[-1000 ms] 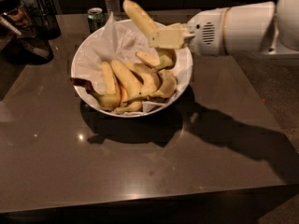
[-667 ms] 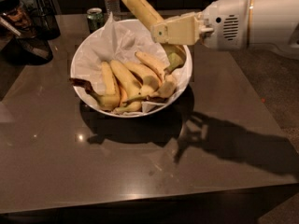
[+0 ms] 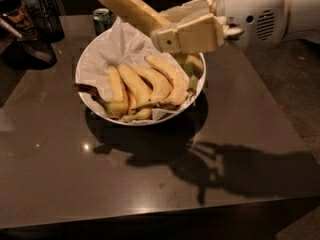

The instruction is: Pick banana from white bowl

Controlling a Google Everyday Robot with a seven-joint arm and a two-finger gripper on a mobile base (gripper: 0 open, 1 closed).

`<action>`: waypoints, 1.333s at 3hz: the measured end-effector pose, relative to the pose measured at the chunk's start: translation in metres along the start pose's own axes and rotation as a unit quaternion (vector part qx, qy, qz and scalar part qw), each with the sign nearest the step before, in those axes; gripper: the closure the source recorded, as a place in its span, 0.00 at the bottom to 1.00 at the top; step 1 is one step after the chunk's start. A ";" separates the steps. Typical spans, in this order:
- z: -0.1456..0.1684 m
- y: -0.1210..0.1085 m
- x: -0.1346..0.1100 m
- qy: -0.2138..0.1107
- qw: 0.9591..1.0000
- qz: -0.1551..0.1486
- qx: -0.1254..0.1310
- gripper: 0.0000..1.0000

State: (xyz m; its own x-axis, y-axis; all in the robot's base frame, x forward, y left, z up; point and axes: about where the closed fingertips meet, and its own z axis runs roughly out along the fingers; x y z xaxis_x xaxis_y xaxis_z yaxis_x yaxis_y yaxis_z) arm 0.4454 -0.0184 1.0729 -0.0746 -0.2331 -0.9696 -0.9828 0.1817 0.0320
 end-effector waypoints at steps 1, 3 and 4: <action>0.010 0.014 0.003 0.009 0.998 -0.008 -0.060 1.00; 0.032 0.029 0.025 0.016 0.986 0.044 -0.158 1.00; 0.032 0.029 0.025 0.016 0.986 0.043 -0.158 1.00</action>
Offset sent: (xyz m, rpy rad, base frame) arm -0.0258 0.0291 -0.0335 0.0096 0.1715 0.3366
